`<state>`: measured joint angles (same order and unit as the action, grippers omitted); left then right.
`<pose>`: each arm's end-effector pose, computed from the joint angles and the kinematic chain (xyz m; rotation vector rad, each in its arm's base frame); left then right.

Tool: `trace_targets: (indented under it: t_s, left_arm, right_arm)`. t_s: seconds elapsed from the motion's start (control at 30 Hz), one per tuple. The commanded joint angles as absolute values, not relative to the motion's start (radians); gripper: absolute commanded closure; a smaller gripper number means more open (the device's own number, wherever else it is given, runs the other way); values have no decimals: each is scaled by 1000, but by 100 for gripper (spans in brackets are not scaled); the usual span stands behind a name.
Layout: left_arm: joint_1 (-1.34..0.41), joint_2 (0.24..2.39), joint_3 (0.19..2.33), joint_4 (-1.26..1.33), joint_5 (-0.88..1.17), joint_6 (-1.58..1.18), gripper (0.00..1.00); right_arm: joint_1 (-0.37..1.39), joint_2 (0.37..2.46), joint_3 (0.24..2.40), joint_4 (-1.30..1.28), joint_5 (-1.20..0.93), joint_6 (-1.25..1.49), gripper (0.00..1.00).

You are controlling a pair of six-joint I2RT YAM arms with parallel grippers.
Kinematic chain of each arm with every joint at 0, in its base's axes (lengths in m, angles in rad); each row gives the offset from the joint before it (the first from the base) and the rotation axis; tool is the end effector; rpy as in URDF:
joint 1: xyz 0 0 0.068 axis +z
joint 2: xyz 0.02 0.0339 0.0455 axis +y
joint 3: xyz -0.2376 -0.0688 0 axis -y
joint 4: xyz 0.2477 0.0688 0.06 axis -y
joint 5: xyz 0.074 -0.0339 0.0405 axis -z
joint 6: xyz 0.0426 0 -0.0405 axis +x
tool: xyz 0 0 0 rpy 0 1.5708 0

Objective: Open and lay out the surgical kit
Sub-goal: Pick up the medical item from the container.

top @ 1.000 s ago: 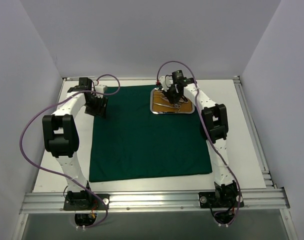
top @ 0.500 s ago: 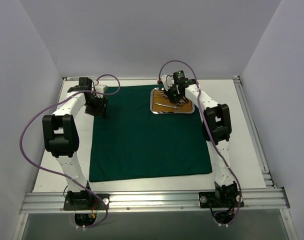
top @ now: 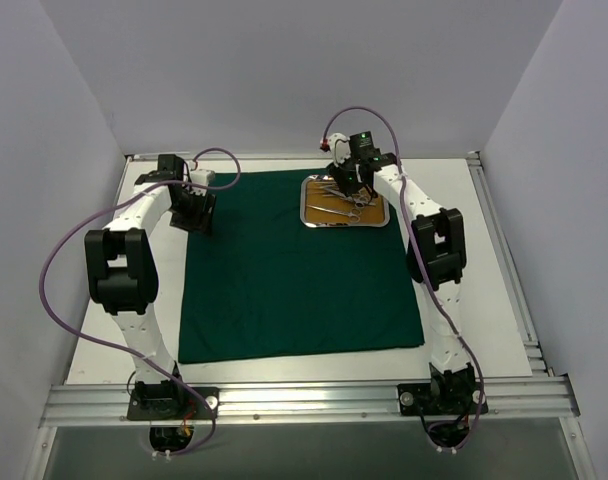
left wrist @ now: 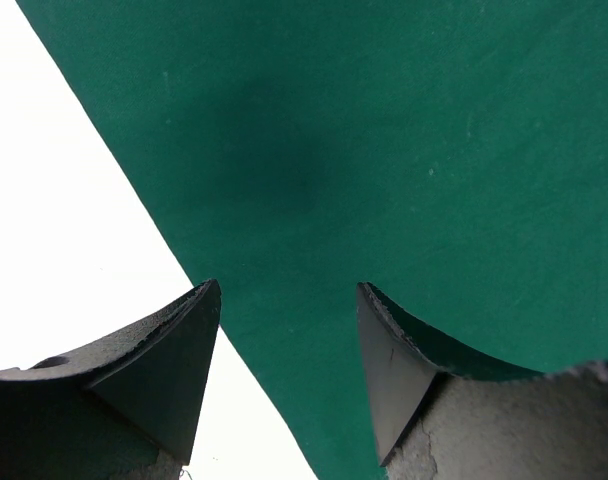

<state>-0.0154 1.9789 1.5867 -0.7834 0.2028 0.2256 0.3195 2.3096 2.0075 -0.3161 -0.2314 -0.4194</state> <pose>0.4105 -0.0149 0.1855 0.3820 2.6937 -0.2181 0.4986 0.1753 0.2058 -0.9061 1.9793 0.1962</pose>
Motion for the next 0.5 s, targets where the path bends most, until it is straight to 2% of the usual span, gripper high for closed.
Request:
trace_targets:
  t_s: [0.0,0.13,0.47]
  left_arm:
    - [-5,1951,1614,-793,224,244,34]
    - [-5,1959,1617,-793,222,244,34]
    - [-5,1968,1623,-796,222,242,34]
  right_arm:
    - [311,2371,2080,-337,-173,-423,73]
    - [311,2401,2101,-350,-166,-440,67]
    - [301,2474,2152,-405,-181,-456,65]
